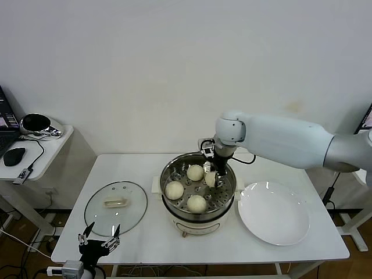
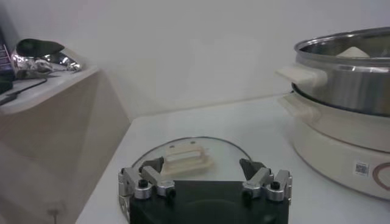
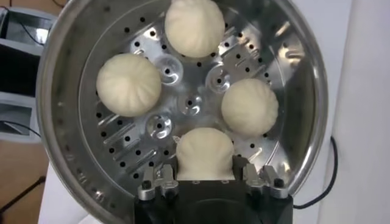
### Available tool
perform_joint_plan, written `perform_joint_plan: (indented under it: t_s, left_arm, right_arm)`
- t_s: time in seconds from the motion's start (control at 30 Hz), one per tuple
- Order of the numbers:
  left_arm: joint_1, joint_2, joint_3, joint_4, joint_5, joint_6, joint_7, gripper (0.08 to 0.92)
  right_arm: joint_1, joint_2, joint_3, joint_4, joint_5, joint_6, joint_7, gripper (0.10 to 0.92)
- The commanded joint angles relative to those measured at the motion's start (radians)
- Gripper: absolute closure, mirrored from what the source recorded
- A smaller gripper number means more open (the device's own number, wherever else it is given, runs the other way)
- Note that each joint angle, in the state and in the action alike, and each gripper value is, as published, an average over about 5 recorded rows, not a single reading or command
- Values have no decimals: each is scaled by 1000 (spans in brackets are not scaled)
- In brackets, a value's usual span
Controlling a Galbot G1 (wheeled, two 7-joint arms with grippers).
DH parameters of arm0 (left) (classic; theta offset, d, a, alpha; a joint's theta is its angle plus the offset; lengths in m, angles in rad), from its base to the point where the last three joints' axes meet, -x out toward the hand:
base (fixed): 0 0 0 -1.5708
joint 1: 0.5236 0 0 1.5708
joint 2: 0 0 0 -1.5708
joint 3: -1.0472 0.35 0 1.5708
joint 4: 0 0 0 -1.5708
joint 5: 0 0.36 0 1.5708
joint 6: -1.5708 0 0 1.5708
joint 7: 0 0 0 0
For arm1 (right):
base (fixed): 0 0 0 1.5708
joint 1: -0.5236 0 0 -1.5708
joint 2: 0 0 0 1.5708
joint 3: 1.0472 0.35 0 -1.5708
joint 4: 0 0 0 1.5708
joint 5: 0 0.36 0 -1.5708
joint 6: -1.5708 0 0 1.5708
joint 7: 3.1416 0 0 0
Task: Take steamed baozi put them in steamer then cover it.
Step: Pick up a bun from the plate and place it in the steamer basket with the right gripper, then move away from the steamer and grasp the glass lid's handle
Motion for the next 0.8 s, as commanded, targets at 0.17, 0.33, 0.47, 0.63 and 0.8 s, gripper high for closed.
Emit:
perform_joint_plan:
  t_s: [0.17, 0.33, 0.47, 0.63, 0.8]
  left_arm:
    - [3, 2, -2, 0, 0, -4, 3, 177]
    - [-6, -1, 1, 9, -73, -42, -17, 177]
    - [-28, -7, 6, 14, -203, -89, -78, 177]
    - [-64, 3, 8, 43, -243, -157, -148, 177]
    - [-73, 18, 35, 54, -303, -188, -152, 177]
  right_arm:
    - [-18, -10, 2, 16, -25, -6, 22, 424]
    - [8, -78, 35, 62, -15, -11, 21, 281]
    - [27, -186, 118, 128, -4, -12, 20, 215]
    - [-7, -382, 311, 235, 29, 2, 67, 203]
    - [-124, -590, 521, 312, 134, 108, 259, 203]
